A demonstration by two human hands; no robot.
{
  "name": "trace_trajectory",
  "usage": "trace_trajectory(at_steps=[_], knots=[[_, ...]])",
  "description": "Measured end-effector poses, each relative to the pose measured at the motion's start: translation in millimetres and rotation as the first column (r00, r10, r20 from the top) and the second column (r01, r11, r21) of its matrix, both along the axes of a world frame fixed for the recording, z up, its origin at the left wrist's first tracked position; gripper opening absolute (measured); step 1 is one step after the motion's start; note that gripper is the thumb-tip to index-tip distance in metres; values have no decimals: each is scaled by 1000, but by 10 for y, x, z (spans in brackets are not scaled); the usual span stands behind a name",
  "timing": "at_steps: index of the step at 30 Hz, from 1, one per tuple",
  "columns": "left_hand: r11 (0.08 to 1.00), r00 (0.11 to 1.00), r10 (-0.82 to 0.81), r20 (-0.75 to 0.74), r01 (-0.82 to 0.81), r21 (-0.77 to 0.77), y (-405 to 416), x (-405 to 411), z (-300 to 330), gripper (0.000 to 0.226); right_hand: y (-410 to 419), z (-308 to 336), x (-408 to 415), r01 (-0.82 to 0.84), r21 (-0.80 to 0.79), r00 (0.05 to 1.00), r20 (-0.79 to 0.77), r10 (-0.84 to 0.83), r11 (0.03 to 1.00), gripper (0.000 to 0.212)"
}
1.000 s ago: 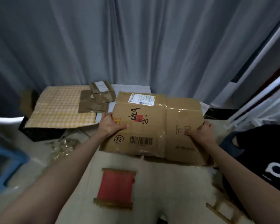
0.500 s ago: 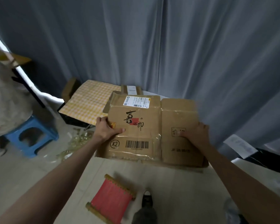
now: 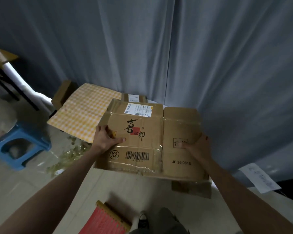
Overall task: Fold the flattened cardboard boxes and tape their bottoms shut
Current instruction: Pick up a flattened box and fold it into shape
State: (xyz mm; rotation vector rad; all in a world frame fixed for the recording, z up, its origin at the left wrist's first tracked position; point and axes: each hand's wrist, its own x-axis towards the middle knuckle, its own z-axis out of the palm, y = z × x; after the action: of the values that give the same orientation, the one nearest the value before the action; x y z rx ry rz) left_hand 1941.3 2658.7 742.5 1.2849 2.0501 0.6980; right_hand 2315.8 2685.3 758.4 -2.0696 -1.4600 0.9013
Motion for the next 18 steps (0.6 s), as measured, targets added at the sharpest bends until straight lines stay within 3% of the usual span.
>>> trace_trajectory(at_steps=[6, 18], knots=[[1000, 1000, 14, 13, -14, -16, 624, -18, -163, 114, 629, -245, -45, 36, -70, 999, -13, -37, 997, 132], [997, 998, -6, -58, 2, -75, 1821, -297, -397, 116, 1730, -704, -380, 53, -162, 996, -64, -64, 985, 114]])
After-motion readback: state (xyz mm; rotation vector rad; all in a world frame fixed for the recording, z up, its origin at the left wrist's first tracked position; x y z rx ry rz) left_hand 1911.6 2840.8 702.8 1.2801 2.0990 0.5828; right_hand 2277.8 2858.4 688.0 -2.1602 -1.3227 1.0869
